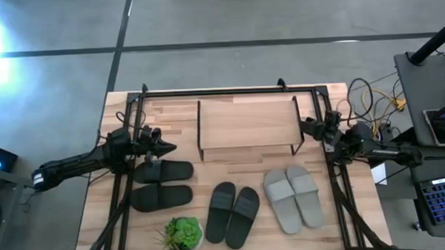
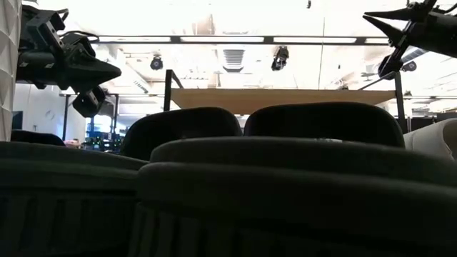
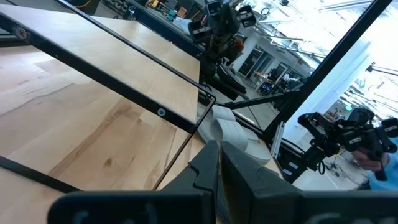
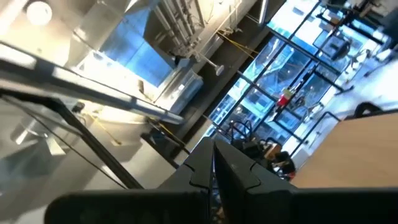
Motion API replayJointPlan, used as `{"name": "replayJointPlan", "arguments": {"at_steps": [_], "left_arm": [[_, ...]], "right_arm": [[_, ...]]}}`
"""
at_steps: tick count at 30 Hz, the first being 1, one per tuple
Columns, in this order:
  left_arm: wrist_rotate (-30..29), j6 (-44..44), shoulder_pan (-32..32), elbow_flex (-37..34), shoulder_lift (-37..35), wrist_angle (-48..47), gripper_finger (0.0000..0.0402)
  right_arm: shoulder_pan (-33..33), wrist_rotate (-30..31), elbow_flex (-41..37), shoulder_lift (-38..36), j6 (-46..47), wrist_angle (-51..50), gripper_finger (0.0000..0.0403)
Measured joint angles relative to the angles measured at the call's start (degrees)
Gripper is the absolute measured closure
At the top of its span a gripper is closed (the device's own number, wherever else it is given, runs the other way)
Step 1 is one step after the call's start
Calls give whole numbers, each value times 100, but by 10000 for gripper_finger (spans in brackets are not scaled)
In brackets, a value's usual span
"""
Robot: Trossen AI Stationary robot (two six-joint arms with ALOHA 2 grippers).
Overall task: Pick and place slides into the shelf
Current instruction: Put the gray slipper under the shelf
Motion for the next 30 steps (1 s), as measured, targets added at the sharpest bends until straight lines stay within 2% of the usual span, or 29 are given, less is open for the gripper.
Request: {"name": "replayJointPlan", "arguments": {"at_steps": [4, 9, 12, 15, 19, 25, 30], "left_arm": [[1, 0, -1, 0, 0, 2, 400], [1, 0, -2, -1, -1, 2, 400], [1, 0, -2, -1, -5, 2, 400], [2, 0, -2, 0, 5, 2, 400], [0, 0, -2, -1, -3, 2, 400], [1, 0, -2, 0, 3, 2, 400], [1, 0, -2, 0, -3, 3, 400]], "right_arm": [[3, -14, -27, 12, -143, 172, 394], [2, -158, -27, 13, 840, 258, 394], [1, -205, -27, 12, 885, 288, 394], [4, -368, -38, 18, 200, 566, 394], [1, -162, 21, 14, -328, 781, 394], [1, -118, 478, 24, -656, -372, 394], [1, -118, 1596, 278, -1477, -1061, 394]]}}
